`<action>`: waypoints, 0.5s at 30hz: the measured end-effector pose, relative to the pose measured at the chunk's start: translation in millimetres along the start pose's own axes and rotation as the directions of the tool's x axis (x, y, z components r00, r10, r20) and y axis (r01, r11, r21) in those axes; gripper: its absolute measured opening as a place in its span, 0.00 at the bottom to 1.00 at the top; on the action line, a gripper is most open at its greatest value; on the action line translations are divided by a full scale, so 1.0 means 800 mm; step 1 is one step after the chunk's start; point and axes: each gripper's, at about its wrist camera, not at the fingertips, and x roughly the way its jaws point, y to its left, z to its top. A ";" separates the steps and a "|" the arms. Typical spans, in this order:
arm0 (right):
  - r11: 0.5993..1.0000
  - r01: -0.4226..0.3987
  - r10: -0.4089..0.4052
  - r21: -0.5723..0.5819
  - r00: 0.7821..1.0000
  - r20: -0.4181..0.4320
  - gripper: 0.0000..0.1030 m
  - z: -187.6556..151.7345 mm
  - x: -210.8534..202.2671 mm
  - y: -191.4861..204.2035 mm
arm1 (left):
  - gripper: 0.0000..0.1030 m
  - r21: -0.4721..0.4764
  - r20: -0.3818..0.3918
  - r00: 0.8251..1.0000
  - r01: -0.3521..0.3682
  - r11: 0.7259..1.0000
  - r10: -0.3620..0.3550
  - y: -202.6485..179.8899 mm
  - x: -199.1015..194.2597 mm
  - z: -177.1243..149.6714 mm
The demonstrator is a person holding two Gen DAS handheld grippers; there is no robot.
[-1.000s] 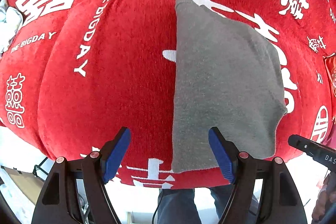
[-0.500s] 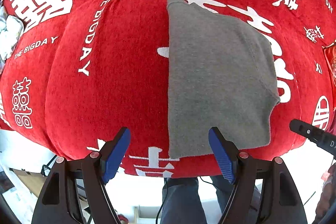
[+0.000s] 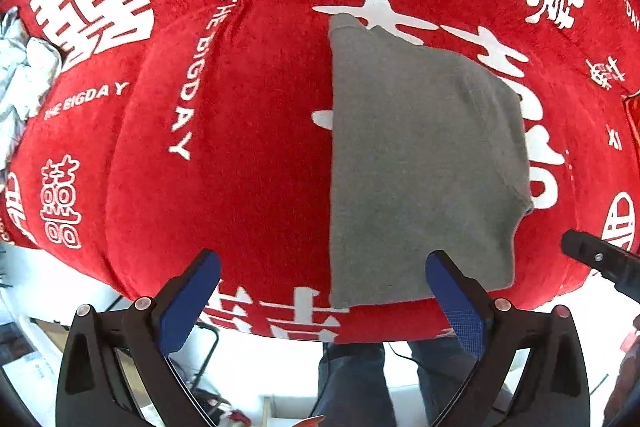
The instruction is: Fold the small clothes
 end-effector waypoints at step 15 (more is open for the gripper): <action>0.992 0.113 -0.105 -0.050 0.986 0.131 1.00 0.006 -0.052 0.033 | 1.00 -0.007 0.038 0.999 0.007 1.000 -0.007 0.001 -0.035 0.006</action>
